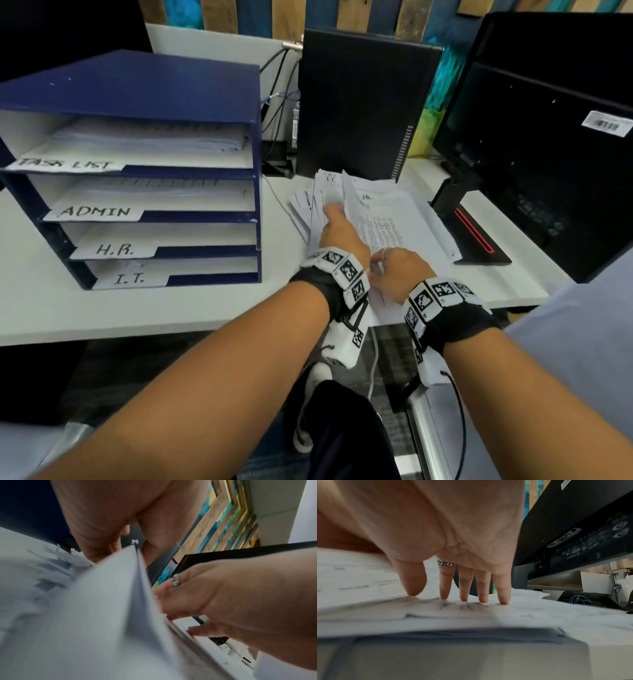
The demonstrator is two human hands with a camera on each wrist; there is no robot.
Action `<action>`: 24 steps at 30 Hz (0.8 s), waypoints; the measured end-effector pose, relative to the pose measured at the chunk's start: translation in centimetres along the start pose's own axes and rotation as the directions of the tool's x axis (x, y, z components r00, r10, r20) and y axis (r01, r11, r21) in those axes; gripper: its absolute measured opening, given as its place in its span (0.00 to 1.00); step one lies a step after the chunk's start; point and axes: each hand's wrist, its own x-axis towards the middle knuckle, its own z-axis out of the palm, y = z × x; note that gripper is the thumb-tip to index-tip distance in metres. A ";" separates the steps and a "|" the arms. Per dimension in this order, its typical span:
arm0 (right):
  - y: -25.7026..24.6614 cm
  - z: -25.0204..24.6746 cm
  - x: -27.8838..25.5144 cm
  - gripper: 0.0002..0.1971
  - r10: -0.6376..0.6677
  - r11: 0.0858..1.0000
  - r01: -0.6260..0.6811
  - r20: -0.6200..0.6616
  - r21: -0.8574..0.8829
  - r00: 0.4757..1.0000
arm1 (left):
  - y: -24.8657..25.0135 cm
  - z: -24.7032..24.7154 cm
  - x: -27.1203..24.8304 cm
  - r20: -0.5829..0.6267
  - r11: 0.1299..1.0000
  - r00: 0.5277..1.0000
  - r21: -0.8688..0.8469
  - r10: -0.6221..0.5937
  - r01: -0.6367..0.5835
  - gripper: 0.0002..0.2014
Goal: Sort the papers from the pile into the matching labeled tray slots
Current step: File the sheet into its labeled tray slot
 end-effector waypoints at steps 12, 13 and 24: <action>1.9 -3.6 -1.8 0.48 0.239 0.753 0.063 -0.362 0.655 0.901 | -4.3 -7.6 -5.3 -0.035 0.891 0.989 -0.429 0.145 -0.146 0.18; 1.7 -3.8 -2.2 0.49 0.261 0.697 0.082 -0.359 0.712 0.896 | -4.6 -8.5 -6.1 -0.032 0.879 0.989 -0.456 0.144 -0.143 0.19; -4.9 0.4 -9.0 0.08 0.168 0.493 0.238 -0.360 0.837 0.918 | -9.9 -14.6 -11.7 -0.194 0.922 0.981 -0.379 0.008 -0.083 0.14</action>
